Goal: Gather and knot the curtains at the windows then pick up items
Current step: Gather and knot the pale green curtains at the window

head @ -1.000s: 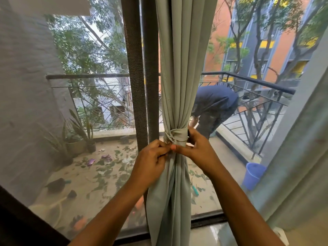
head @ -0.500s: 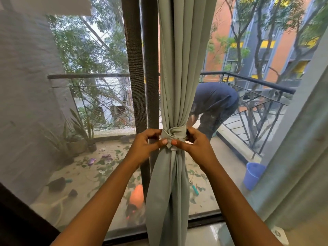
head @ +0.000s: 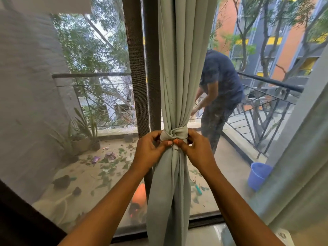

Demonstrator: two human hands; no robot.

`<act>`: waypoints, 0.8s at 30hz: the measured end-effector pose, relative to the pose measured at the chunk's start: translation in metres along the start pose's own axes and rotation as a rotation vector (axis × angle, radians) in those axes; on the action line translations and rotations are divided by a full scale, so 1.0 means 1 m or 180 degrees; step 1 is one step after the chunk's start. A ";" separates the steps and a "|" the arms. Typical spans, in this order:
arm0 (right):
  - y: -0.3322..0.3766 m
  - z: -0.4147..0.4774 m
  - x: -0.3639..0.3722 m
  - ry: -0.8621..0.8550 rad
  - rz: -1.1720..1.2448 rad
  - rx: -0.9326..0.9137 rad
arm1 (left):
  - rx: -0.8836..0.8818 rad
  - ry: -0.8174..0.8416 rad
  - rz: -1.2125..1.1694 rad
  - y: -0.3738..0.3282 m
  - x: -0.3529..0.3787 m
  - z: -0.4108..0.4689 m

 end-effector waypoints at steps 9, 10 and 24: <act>-0.010 -0.012 -0.002 0.0220 0.1016 -0.0306 | 0.2266 -0.0159 0.1171 -0.017 -0.029 -0.001; -0.009 -0.014 -0.002 0.0178 0.0842 -0.0518 | 0.2581 -0.0037 0.1447 -0.018 -0.031 0.002; -0.013 0.005 -0.018 0.0417 0.0035 -0.1203 | 0.4711 0.0741 0.2590 -0.036 -0.041 0.027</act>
Point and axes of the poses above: each hand's wrist, its own z-axis towards the middle knuckle, its own x-axis out of the palm, y = z × x, the point moved 2 cm from there along z, towards the middle knuckle, and after that the axes turned 9 degrees about -y, right-handed, at the moved point
